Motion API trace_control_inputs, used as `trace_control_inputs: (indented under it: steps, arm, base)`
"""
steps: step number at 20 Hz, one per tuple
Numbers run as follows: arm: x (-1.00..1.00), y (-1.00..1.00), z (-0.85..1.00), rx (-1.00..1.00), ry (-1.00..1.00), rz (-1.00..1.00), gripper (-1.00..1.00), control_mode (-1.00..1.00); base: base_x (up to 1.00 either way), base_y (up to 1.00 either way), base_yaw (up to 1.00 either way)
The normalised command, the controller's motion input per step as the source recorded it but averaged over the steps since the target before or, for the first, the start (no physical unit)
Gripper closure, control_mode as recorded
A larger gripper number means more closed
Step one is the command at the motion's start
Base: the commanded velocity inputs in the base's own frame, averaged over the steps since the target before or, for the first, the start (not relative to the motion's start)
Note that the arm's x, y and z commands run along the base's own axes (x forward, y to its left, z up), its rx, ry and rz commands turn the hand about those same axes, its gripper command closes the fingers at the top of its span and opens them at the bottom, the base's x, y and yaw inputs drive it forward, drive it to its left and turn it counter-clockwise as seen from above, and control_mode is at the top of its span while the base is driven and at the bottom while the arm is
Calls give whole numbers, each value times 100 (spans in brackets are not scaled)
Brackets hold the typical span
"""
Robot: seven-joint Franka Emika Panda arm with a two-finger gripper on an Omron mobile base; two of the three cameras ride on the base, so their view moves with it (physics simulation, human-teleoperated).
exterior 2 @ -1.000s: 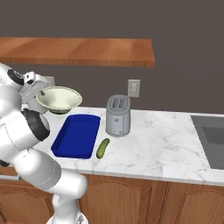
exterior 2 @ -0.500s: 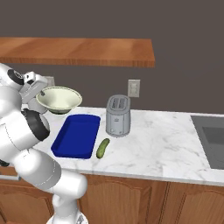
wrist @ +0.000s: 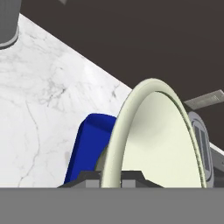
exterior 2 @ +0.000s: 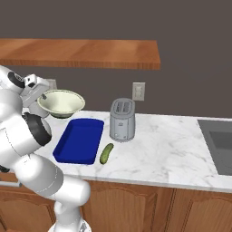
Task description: Place the two vegetables and bowl onto the tray for setting up a vegetable dip station.
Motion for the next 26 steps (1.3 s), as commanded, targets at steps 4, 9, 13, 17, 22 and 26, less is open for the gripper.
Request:
trace_control_inputs:
  steps: [4, 9, 13, 17, 22, 26]
  arm:
    - [0, 0, 0, 0, 0, 0, 100, -100]
    - [0, -2, -1, 0, 2, 0, 100, -100]
    - [0, -9, -2, 0, 1, -1, 100, -100]
    - [0, -12, -1, 0, 0, -1, 100, -100]
    - [0, -13, -7, 0, 1, 0, 100, -100]
    - [1, -10, -16, -1, 6, 0, 100, -100]
  base:
    - [0, 0, 0]
    - [0, 0, 0]
    - [0, 0, 0]
    - [0, 0, 0]
    - [0, 0, 0]
    - [0, 0, 0]
